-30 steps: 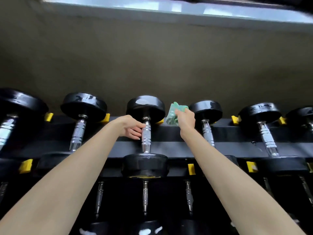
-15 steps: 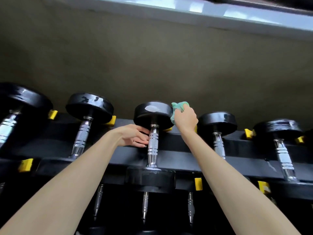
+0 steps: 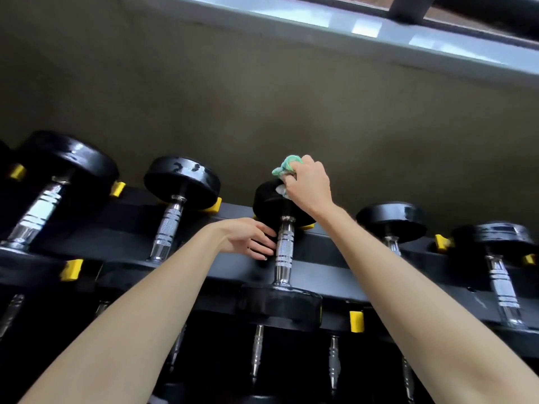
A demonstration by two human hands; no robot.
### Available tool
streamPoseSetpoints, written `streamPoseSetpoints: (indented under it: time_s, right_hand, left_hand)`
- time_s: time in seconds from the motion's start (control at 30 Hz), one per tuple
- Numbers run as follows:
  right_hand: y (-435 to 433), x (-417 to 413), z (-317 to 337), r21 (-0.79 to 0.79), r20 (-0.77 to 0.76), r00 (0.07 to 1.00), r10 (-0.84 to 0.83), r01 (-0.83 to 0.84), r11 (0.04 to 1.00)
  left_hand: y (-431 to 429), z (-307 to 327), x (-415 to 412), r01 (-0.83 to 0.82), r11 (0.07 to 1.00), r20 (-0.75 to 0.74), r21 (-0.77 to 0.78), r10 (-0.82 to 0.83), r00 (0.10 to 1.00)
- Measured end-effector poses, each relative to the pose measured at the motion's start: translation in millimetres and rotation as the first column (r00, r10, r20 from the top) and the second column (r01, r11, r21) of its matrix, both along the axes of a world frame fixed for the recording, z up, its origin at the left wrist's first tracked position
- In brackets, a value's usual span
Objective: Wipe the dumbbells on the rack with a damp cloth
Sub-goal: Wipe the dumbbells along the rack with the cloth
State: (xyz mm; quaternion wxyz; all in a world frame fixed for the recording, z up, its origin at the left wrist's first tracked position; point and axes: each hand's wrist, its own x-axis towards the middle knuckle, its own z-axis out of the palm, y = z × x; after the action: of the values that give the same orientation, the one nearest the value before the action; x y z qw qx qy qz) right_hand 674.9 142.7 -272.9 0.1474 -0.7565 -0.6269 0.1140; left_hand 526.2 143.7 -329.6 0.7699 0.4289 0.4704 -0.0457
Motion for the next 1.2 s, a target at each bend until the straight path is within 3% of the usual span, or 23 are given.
streamPoseSetpoints:
  time_s: [0.17,0.37,0.57,0.63,0.7,0.73,0.8,0.87,0.93,1.03,1.1,1.2]
  right_hand:
    - [23,-9,11,-0.249,0.051,0.974,0.222,-0.203,0.947]
    - [29,-22,16,-0.429,-0.014,0.968,0.250,-0.231,0.873]
    - [14,-38,25,-0.544,0.007,0.940,0.342,-0.284,0.790]
    - [8,-38,21,-0.527,-0.094,0.955,0.280,-0.286,0.800]
    - [1,-33,19,-0.460,-0.375,0.924,0.073,-0.254,0.851]
    - [-4,-27,18,-0.435,-0.534,0.844,-0.050,-0.223,0.872]
    - [-14,-15,16,-0.427,-0.780,0.563,-0.274,-0.157,0.891]
    - [-25,-3,11,-0.404,-0.899,0.258,-0.354,-0.175,0.898]
    - [-39,4,5,-0.378,-0.925,0.052,-0.376,-0.219,0.899]
    - [-56,8,-2,-0.372,-0.901,-0.158,-0.403,-0.195,0.908]
    - [-65,10,-5,-0.367,-0.889,-0.230,-0.396,-0.158,0.917]
    - [-73,14,-8,-0.345,-0.884,-0.289,-0.367,-0.124,0.930]
  left_hand:
    - [6,3,-16,-0.032,0.999,-0.054,0.013,0.033,0.998]
    - [4,5,-29,0.033,0.998,-0.194,0.053,-0.022,0.981]
    - [4,8,-37,-0.025,0.998,-0.223,0.061,0.038,0.974]
    - [4,10,-41,-0.041,0.997,-0.230,0.059,0.054,0.972]
    - [4,12,-44,-0.044,0.997,-0.238,0.063,0.058,0.969]
    - [3,14,-44,-0.043,0.997,-0.240,0.068,0.058,0.969]
    - [3,16,-45,-0.041,0.996,-0.236,0.085,0.060,0.970]
    - [1,20,-44,-0.042,0.996,-0.198,0.084,0.058,0.978]
    - [-2,25,-42,-0.072,0.996,-0.090,0.056,0.077,0.993]
    - [-6,34,-36,-0.171,0.985,0.195,-0.005,0.169,0.966]
    - [-7,41,-32,-0.215,0.976,0.343,-0.024,0.210,0.915]
    - [-8,47,-26,-0.260,0.966,0.381,0.004,0.239,0.893]
